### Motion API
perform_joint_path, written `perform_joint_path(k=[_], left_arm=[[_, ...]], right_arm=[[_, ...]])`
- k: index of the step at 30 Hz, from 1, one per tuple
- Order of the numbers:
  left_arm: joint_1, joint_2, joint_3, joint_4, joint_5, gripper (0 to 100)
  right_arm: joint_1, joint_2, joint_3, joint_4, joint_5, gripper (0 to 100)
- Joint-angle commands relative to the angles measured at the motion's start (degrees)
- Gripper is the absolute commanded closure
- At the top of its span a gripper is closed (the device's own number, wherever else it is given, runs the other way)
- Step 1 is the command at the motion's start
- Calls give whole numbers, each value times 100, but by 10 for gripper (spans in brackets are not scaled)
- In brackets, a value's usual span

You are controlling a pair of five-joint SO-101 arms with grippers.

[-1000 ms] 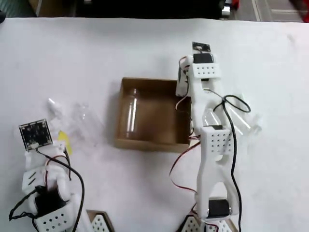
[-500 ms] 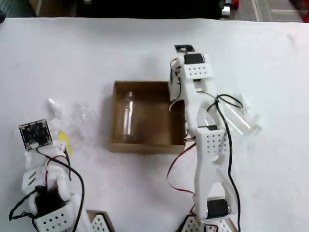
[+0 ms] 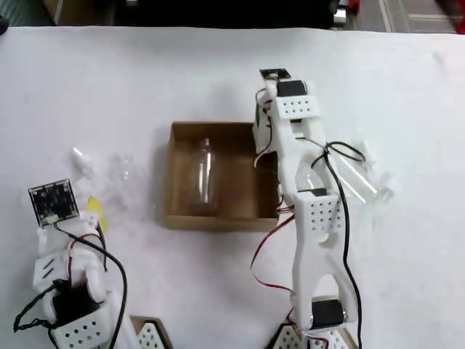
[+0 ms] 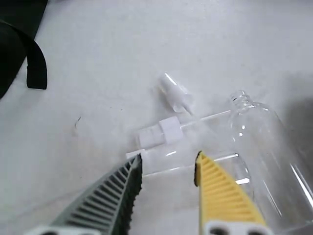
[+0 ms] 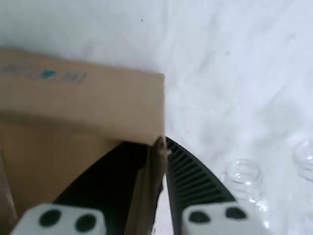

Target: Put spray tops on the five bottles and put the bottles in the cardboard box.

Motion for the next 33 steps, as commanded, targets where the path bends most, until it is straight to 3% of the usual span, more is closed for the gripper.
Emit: perform_joint_path(k=[1, 5, 16, 21, 23, 26, 29, 33], left_arm=[[-22, -48, -70, -158, 35, 832], [-22, -48, -70, -158, 44, 832], [-22, -48, -62, -211, 35, 832], [-22, -48, 53, -387, 35, 832], [-22, -48, 53, -387, 35, 832], [-22, -48, 53, -378, 35, 832], [-13, -48, 53, -378, 35, 832], [84, -48, 53, -352, 35, 832]], right_arm=[[4, -110, -281, 180, 35, 890], [-4, -127, -308, 277, -132, 792], [-13, -1508, -273, 532, -123, 790], [-400, -2747, -237, 532, -132, 791], [-637, -3108, -229, 532, -132, 820], [-1147, -3327, -53, 488, -123, 995], [-1481, -3169, 237, 418, -176, 945], [-1253, -2853, 985, 514, -220, 978]])
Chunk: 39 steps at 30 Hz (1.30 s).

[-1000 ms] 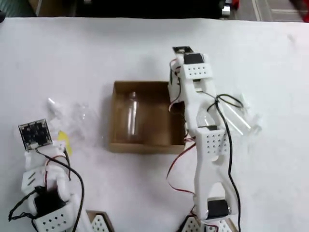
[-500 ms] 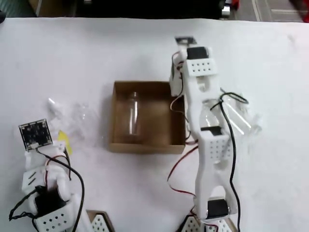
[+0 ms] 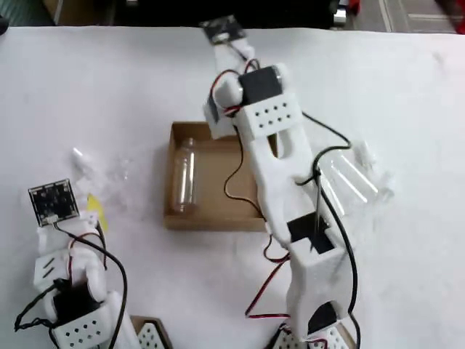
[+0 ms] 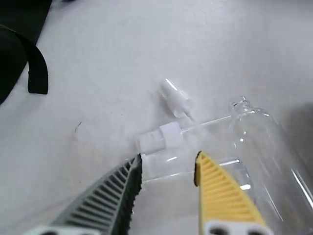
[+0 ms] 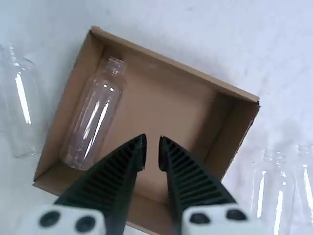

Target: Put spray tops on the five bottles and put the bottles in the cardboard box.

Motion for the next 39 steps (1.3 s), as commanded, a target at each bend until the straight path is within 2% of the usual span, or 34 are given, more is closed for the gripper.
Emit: perform_joint_path(k=[1, 3, 10, 16, 19, 21, 24, 26, 35, 39], left_arm=[[84, -48, -44, -114, 35, 832], [92, -48, -44, -114, 35, 832], [92, -48, -44, -114, 35, 832], [92, -48, -44, -114, 35, 832], [92, -48, -44, -114, 35, 832], [92, -48, -44, -105, 35, 832], [92, -48, -35, -105, 35, 832], [92, -48, -35, -44, 35, 832], [92, -48, -44, -35, 26, 832], [92, -48, -44, -35, 26, 832]], right_arm=[[215, 4, 615, 136, -273, 981], [207, -180, 1204, 145, -545, 981], [-180, -2273, 3086, -488, -105, 981], [-295, -4154, 5231, -2695, 334, 981], [-567, -4338, 5749, -3565, 466, 974], [-699, -4198, 5670, -3873, 440, 931], [-813, -3635, 4879, -3837, 431, 824], [-822, -2958, 4070, -3486, 404, 793], [-708, 1209, -1116, -567, -1503, 847], [-822, 2624, -3147, 145, -1802, 847]])
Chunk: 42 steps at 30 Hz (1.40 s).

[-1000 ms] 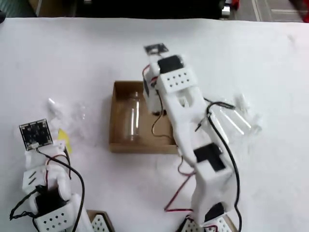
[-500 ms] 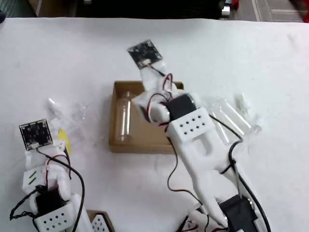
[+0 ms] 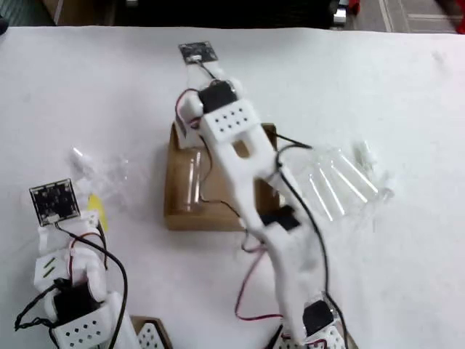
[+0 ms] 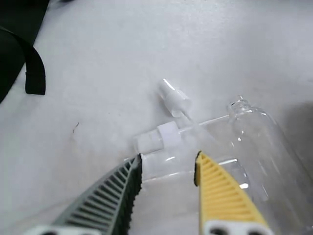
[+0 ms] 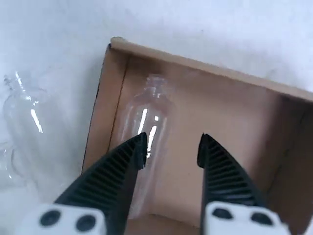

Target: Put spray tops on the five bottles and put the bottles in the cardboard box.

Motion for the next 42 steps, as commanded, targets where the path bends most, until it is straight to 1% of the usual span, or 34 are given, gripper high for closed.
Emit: perform_joint_path(k=[1, 5, 8, 14, 22, 23, 25, 26, 28, 30, 34, 38, 42], left_arm=[[57, -48, -44, -35, 26, 832], [57, -48, -44, -35, 26, 832], [57, -48, -44, -35, 26, 832], [57, -48, -44, -35, 26, 832], [57, -48, -44, -35, 26, 832], [57, -48, -44, -26, 26, 832], [57, -48, -44, -26, 26, 832], [57, -48, -44, -26, 26, 832], [57, -48, -44, -26, 26, 832], [57, -48, -44, -26, 26, 832], [57, -48, -44, -26, 26, 832], [57, -48, -44, -26, 26, 832], [57, -48, -44, -26, 26, 832]], right_arm=[[-75, 1033, -2215, 444, -185, 848], [-84, 1938, -3314, 444, -229, 848], [-84, 2396, -3666, 435, -229, 847], [-75, 2879, -3824, 356, -211, 848], [-22, 3099, -3789, 374, -185, 855], [-22, 3134, -3798, 365, -185, 876], [-13, 3187, -3815, 365, -185, 957], [4, 3178, -3815, 374, -185, 993], [40, 3116, -3824, 400, -193, 967], [75, 2958, -3824, 418, -185, 986], [75, 2484, -3815, 444, -114, 983], [-57, 1763, -3815, 470, 589, 983], [-242, 760, -3763, 488, 1055, 983]])
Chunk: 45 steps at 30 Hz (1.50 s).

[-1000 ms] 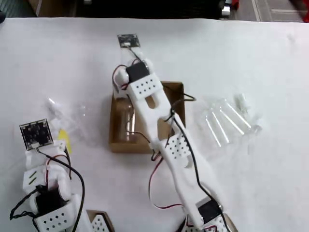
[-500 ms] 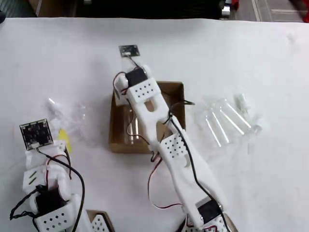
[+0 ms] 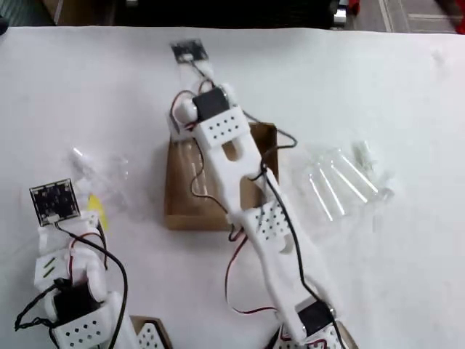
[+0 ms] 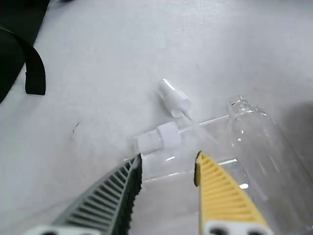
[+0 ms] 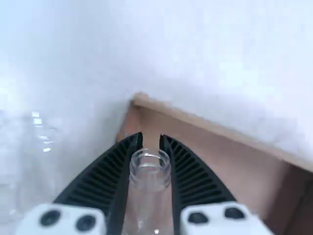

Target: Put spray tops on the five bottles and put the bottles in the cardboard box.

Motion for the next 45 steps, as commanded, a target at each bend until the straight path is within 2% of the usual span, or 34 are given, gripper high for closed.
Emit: perform_joint_path(k=[1, 10, 20, 30, 35, 38, 41, 45], left_arm=[[57, -48, -44, -26, 26, 832], [57, -48, -44, -26, 26, 832], [57, -48, -44, -26, 26, 832], [57, -48, -44, -26, 26, 832], [57, -48, -44, -26, 26, 832], [57, -48, -44, -26, 26, 832], [57, -48, -44, -26, 26, 832], [154, -48, -44, -26, 26, 832]], right_arm=[[-207, -1332, -220, 163, 431, 983], [-391, -3108, 290, 189, 519, 983], [-655, -5719, 2268, 154, 536, 983], [-330, -7354, 4853, -356, 536, 983], [-295, -8532, 7314, -2132, 721, 983], [-321, -9174, 9301, -3899, 1169, 983], [-295, -9525, 10980, -5886, 1266, 984], [-295, -9253, 12044, -8040, 1266, 984]])
